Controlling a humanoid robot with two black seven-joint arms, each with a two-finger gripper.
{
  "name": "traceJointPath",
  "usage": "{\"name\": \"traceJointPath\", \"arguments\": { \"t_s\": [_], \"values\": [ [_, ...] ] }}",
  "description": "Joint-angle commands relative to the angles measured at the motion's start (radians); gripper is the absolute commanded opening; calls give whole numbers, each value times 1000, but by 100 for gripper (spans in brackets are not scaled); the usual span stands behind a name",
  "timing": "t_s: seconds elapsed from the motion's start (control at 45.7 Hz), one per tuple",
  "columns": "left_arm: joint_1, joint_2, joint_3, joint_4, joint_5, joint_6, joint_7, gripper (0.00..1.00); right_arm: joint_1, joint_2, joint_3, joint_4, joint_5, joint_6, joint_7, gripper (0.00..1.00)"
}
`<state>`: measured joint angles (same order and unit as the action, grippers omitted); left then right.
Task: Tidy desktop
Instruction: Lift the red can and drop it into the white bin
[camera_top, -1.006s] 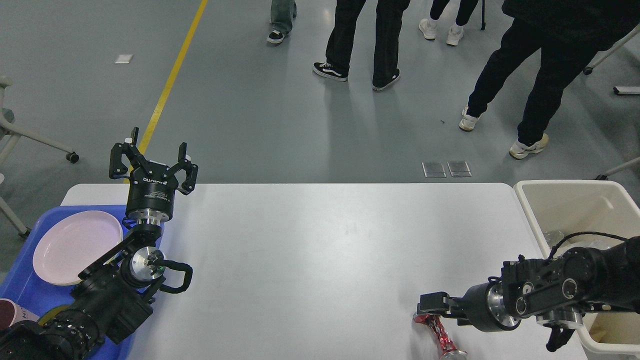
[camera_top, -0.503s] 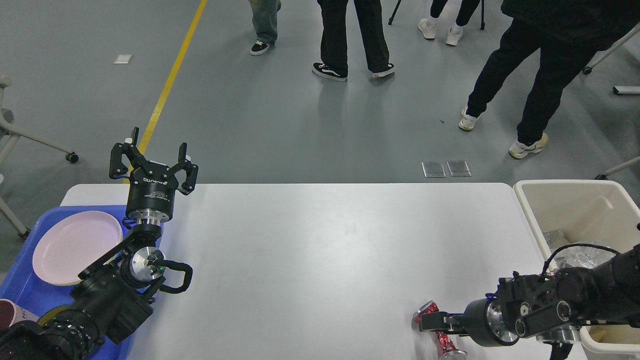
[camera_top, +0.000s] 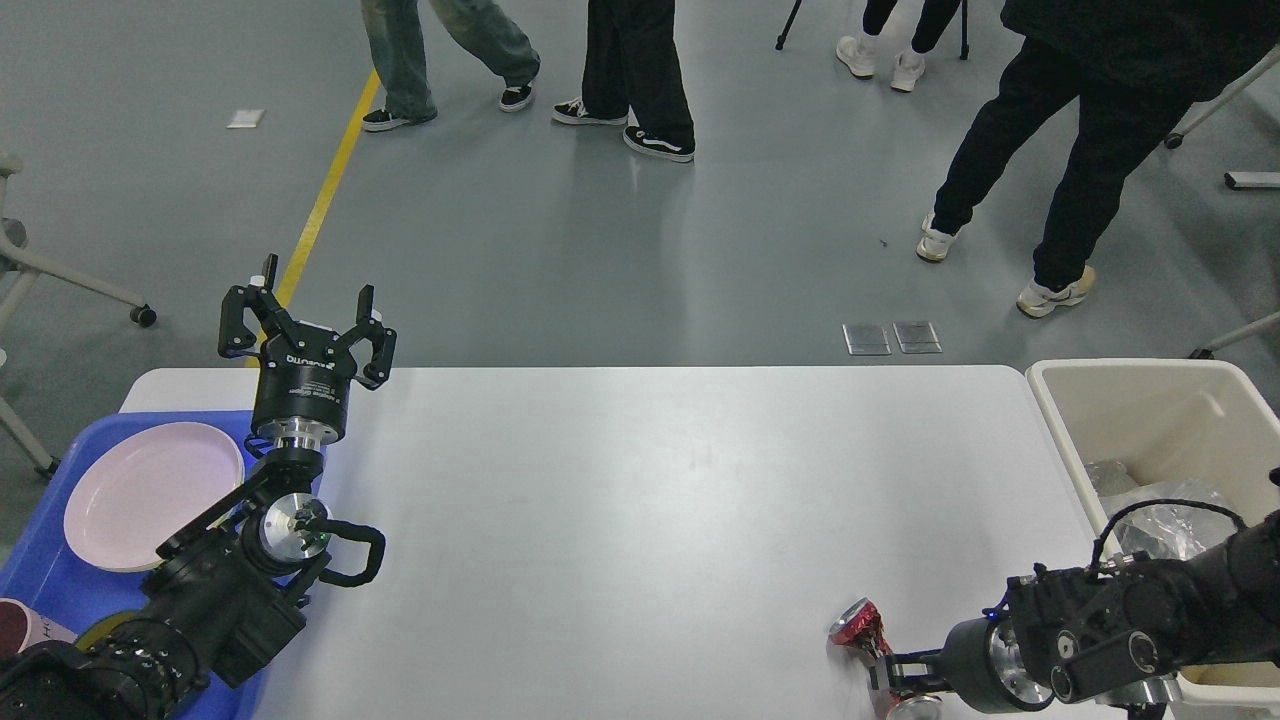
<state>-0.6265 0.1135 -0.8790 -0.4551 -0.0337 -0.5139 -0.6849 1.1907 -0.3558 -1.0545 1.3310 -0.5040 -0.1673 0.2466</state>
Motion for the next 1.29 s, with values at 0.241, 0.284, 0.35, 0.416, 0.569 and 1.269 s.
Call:
{"name": "traceJointPath", "arguments": {
  "t_s": [0.241, 0.284, 0.35, 0.416, 0.569, 1.269],
  "values": [
    [1, 0, 0, 0, 0, 0, 1, 97, 20, -25, 1, 10, -2, 2, 7, 0],
    [1, 0, 0, 0, 0, 0, 1, 97, 33, -40, 2, 17, -2, 3, 7, 0],
    [-1, 0, 0, 1, 0, 0, 1, 97, 99, -80, 2, 34, -2, 12, 7, 0],
    [1, 0, 0, 0, 0, 0, 1, 97, 179, -132, 1, 66, -2, 34, 4, 0],
    [1, 0, 0, 0, 0, 0, 1, 97, 537, -212, -27, 151, 18, 260, -47, 0],
    [-1, -2, 0, 1, 0, 0, -1, 97, 737, -129, -351, -126, 341, 491, -92, 0]
  ]
}}
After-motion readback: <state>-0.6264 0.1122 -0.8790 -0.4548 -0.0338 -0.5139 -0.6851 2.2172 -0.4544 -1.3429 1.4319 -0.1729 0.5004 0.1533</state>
